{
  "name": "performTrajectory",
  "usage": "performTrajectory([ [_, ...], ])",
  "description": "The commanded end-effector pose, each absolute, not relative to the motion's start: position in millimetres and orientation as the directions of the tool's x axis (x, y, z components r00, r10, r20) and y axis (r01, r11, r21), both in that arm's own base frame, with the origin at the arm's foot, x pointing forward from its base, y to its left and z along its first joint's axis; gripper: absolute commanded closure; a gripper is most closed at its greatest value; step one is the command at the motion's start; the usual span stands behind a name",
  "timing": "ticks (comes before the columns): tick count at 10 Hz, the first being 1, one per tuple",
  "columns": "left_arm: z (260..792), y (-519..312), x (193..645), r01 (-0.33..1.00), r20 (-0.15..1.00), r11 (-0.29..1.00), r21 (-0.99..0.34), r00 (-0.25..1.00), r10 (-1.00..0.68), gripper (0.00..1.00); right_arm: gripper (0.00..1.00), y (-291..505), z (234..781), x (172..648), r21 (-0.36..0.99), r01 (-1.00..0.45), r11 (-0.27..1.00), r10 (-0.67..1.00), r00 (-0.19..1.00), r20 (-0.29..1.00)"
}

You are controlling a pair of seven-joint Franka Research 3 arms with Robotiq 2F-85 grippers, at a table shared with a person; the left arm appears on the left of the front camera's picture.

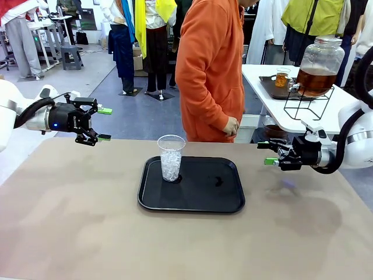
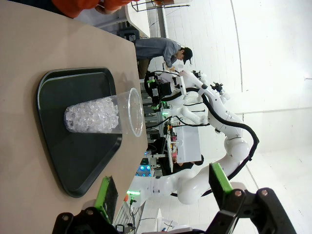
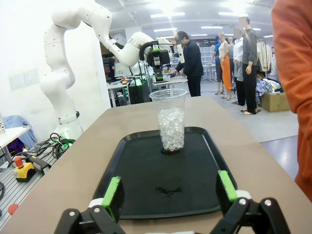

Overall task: Pour the drink into the iced cup.
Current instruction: Pick up the iced cup indicated by the human and present it to them.

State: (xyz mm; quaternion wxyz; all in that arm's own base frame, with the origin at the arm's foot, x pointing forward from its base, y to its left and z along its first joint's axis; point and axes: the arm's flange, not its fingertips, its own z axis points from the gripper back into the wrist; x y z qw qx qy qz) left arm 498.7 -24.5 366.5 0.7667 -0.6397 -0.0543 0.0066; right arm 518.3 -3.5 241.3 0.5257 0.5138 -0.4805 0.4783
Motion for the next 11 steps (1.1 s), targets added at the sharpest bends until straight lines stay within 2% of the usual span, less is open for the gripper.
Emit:
performTrajectory([
  [1,368.3,-24.1,497.9,0.052,0.068,0.187,-0.981,0.995,0.079,0.00,0.00,-2.9,244.0,519.5,0.075,-0.997,0.016,0.004,0.075,0.997],
  [11,368.3,-24.1,497.9,0.052,0.068,0.187,-0.981,0.995,0.079,0.00,0.00,-2.9,244.0,519.5,0.075,-0.997,0.016,0.004,0.075,0.997],
])
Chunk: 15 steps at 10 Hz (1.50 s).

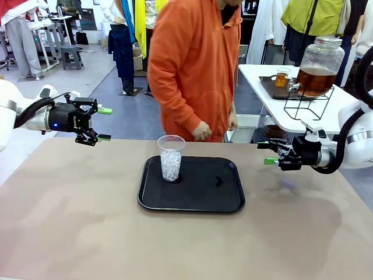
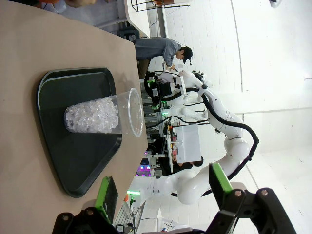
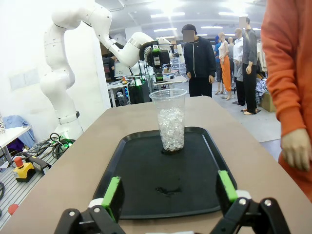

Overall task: Pour the drink into the iced cup.
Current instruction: Pick up the iced cup indicated by the human and present it to them.

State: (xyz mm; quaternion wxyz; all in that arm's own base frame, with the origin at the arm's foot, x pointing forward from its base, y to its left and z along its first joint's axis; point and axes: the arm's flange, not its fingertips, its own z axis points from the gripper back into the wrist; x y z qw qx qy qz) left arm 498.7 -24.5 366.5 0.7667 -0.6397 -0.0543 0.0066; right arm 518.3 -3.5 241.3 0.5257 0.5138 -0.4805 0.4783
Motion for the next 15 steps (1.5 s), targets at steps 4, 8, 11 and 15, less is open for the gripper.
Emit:
performTrajectory([
  [4,368.3,-24.1,497.9,0.052,0.068,0.187,-0.981,0.995,0.079,0.00,0.00,-2.9,244.0,519.5,0.075,-0.997,0.016,0.004,0.075,0.997],
  [8,368.3,-24.1,497.9,0.052,0.068,0.187,-0.981,0.995,0.079,0.00,0.00,-2.9,244.0,519.5,0.075,-0.997,0.016,0.004,0.075,0.997],
  [11,368.3,-24.1,497.9,0.052,0.068,0.187,-0.981,0.995,0.079,0.00,0.00,-2.9,244.0,519.5,0.075,-0.997,0.016,0.004,0.075,0.997],
  [15,368.3,-24.1,497.9,0.052,0.068,0.187,-0.981,0.995,0.079,0.00,0.00,-2.9,244.0,519.5,0.075,-0.997,0.016,0.004,0.075,0.997],
])
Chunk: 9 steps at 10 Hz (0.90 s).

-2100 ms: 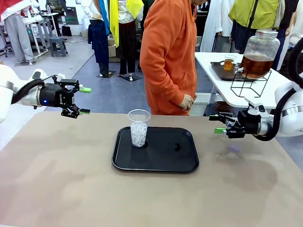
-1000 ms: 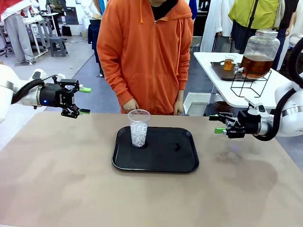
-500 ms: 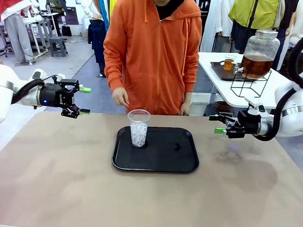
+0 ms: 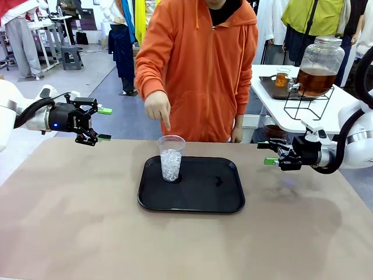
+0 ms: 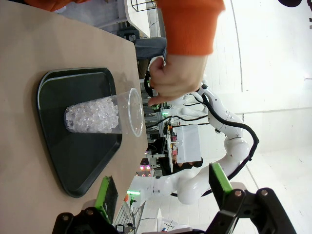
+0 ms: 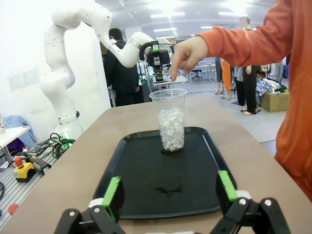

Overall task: Pour the drink into the iced cup.
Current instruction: Pick up the iced cup indicated by the human and present it to them.

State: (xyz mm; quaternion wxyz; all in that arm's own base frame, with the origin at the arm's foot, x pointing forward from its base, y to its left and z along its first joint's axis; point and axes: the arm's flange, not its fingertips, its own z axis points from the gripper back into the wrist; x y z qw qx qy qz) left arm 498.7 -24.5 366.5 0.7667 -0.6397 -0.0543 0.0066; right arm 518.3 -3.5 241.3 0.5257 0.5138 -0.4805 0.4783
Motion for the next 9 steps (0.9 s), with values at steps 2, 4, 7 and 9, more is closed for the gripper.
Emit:
performTrajectory([
  [2,368.3,-24.1,497.9,0.052,0.068,0.187,-0.981,0.995,0.079,0.00,0.00,-2.9,244.0,519.5,0.075,-0.997,0.016,0.004,0.075,0.997],
  [4,368.3,-24.1,497.9,0.052,0.068,0.187,-0.981,0.995,0.079,0.00,0.00,-2.9,244.0,519.5,0.075,-0.997,0.016,0.004,0.075,0.997],
  [7,368.3,-24.1,497.9,0.052,0.068,0.187,-0.981,0.995,0.079,0.00,0.00,-2.9,244.0,519.5,0.075,-0.997,0.016,0.004,0.075,0.997],
  [9,368.3,-24.1,497.9,0.052,0.068,0.187,-0.981,0.995,0.079,0.00,0.00,-2.9,244.0,519.5,0.075,-0.997,0.016,0.004,0.075,0.997],
])
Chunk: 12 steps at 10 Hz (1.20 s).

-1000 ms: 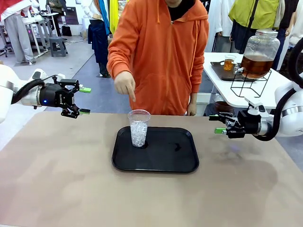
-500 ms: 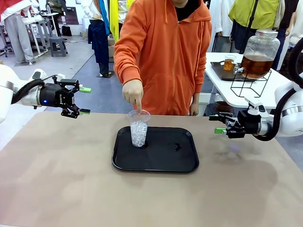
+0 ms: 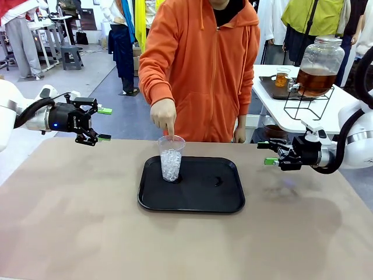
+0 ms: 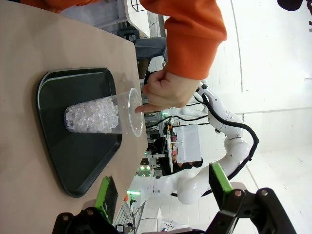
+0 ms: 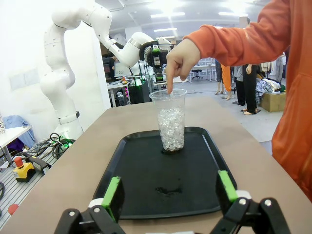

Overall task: Pour the drink into the iced cup.
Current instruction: Pick up the iced cup indicated by the human and present it to them.

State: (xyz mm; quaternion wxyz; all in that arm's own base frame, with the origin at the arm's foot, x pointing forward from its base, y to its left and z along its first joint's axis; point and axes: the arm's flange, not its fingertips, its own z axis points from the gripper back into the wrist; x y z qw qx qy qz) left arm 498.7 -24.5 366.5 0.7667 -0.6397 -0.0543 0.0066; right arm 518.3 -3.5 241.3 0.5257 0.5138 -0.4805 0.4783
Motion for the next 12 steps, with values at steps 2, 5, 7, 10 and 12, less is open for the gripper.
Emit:
performTrajectory([
  [2,369.2,-24.1,500.5,0.187,0.195,0.171,-0.967,0.980,0.035,0.00,0.00,-2.9,244.0,519.5,0.075,-0.997,0.016,0.004,0.075,0.997],
  [5,366.6,-23.9,494.1,0.562,0.574,0.225,-0.796,0.819,-0.013,0.00,0.00,-2.9,244.0,519.5,0.075,-0.997,0.016,0.004,0.075,0.997],
  [7,361.2,-28.5,486.3,0.665,0.670,0.237,-0.709,0.739,-0.068,0.00,0.00,-2.9,244.0,519.5,0.075,-0.997,0.016,0.004,0.075,0.997],
  [10,368.6,-24.5,498.2,0.623,0.629,0.225,-0.749,0.776,-0.052,0.00,0.00,-2.9,244.0,519.5,0.075,-0.997,0.016,0.004,0.075,0.997],
  [12,368.6,-24.5,498.2,0.623,0.629,0.225,-0.749,0.776,-0.052,0.00,0.00,-2.9,244.0,519.5,0.075,-0.997,0.016,0.004,0.075,0.997],
])
